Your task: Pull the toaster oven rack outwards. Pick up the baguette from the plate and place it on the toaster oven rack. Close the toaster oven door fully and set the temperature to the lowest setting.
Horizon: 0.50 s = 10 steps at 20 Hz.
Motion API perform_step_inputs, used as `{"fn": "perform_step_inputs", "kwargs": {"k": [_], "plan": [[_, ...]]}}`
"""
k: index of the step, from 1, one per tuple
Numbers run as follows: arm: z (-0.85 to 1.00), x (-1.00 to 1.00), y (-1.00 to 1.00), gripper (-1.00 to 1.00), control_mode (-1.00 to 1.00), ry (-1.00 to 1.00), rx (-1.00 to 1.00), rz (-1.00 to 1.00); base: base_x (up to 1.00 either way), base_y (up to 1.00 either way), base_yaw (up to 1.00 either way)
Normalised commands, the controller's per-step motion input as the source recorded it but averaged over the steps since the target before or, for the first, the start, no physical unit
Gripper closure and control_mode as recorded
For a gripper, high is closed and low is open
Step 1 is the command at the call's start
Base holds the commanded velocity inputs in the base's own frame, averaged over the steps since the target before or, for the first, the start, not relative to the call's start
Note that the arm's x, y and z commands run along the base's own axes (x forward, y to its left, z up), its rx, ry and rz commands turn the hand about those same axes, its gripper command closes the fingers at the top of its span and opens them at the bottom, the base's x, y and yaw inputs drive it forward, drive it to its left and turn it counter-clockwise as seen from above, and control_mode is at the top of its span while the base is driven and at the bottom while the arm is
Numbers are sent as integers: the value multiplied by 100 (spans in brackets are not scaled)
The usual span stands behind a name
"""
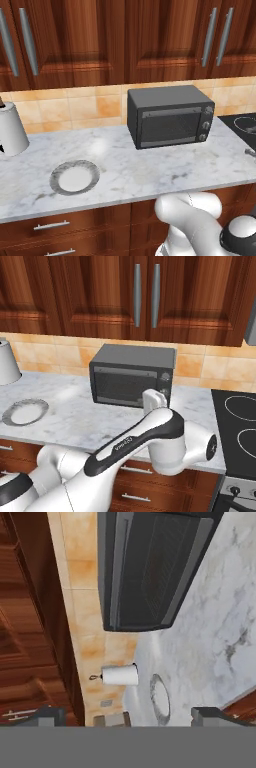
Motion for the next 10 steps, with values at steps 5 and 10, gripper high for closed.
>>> {"fn": "perform_step_inputs", "kwargs": {"k": [5,10], "plan": [[6,38,0,-100,-100,2,7,-2,0,0,0],[0,24,0,-100,-100,0,4,-4,0,0,0]]}}
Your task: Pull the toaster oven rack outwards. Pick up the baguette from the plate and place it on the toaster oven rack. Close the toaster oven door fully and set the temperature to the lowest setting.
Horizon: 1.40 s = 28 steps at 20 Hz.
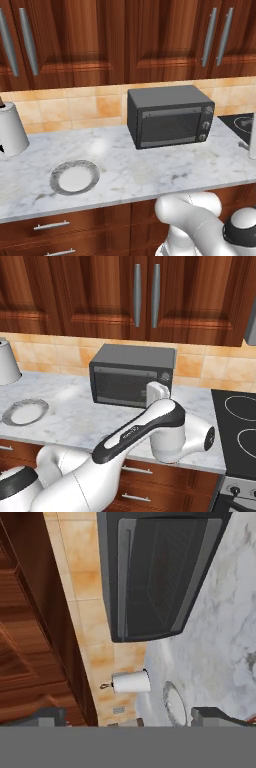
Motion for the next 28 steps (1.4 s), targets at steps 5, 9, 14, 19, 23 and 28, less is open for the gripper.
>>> {"fn": "perform_step_inputs", "kwargs": {"k": [5,9,14,19,23,28], "plan": [[0,23,-1,-100,-100,0,7,-3,0,0,0],[0,12,0,-100,-100,0,7,-15,0,0,0],[5,0,0,-100,-100,1,5,-19,0,0,0],[9,0,0,-100,-100,2,0,-13,0,0,0],[14,0,0,-100,-100,2,3,-6,0,0,0],[22,0,0,-100,-100,0,11,-3,0,0,0]]}}
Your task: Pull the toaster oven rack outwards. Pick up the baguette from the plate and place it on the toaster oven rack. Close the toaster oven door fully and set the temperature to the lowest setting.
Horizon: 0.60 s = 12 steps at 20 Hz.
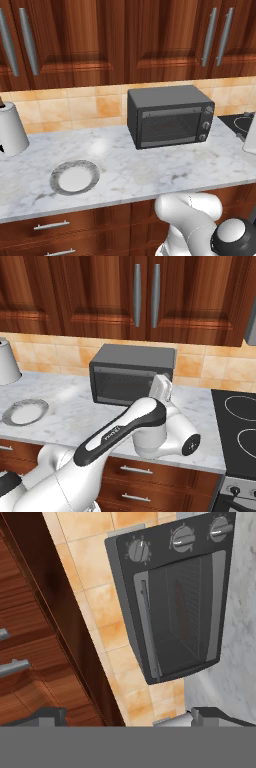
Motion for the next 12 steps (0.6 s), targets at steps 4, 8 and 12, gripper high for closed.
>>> {"fn": "perform_step_inputs", "kwargs": {"k": [4,8,12], "plan": [[21,0,8,-100,-100,1,3,-4,0,0,0],[14,3,19,-100,-100,7,0,-6,0,0,0],[4,6,41,-100,-100,8,-2,-7,0,0,0]]}}
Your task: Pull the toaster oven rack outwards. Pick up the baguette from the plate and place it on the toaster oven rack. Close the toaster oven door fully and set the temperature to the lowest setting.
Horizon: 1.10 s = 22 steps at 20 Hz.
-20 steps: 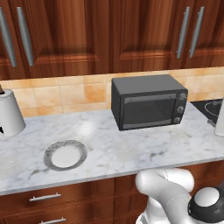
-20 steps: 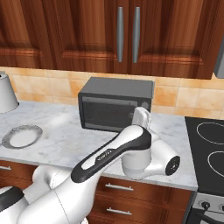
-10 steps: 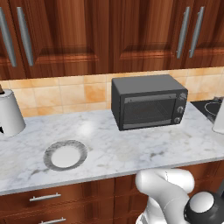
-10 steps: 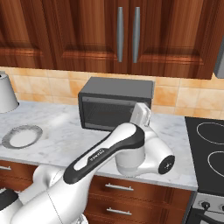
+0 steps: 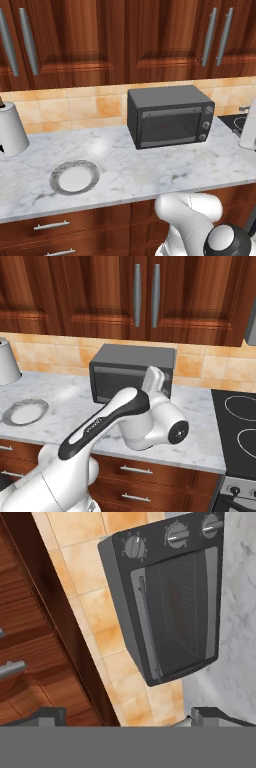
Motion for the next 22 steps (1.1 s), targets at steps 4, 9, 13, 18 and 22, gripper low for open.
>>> {"fn": "perform_step_inputs", "kwargs": {"k": [4,9,13,18,22], "plan": [[0,14,24,-100,-100,8,0,-6,0,0,0],[0,26,0,-100,-100,1,3,-3,0,0,0],[0,30,-1,-100,-100,0,10,-2,0,0,0],[0,32,-6,-100,-100,2,11,0,0,0,0],[0,18,-23,-100,-100,2,10,-1,0,0,0]]}}
